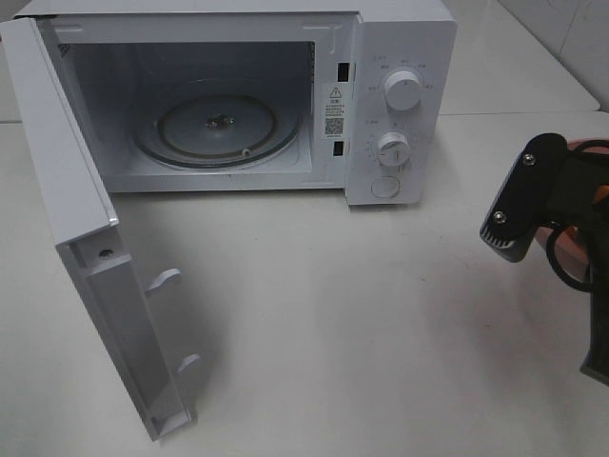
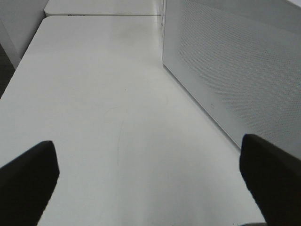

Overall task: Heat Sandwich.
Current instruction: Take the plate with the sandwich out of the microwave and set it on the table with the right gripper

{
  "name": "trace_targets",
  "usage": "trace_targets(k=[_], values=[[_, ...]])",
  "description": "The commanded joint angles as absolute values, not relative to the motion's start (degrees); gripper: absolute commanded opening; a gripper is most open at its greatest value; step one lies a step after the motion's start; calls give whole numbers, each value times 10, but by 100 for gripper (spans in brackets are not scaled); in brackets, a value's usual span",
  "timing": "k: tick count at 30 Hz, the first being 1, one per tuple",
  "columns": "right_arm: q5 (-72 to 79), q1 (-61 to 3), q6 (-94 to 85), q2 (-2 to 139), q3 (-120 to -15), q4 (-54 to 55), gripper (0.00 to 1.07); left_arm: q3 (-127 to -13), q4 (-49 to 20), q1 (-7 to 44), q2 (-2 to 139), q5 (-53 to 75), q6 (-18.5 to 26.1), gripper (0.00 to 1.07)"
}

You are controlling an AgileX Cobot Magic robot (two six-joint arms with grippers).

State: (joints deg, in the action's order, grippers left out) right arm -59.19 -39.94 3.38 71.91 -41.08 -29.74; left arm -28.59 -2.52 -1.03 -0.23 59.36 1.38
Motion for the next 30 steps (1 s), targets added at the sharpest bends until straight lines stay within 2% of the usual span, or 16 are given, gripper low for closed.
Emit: trace_targets(k=[1,17,30], values=[[-618,-399,76,713,-415,-314,4,-283,-26,-13,-15,590,14,103],[-608,-399,185,713,-415,-315,4,-283,-26,-13,-15,590,14,103],[-575,-399,262,761,-415,-363,4,-283,-26,-13,-15,590,14,103]])
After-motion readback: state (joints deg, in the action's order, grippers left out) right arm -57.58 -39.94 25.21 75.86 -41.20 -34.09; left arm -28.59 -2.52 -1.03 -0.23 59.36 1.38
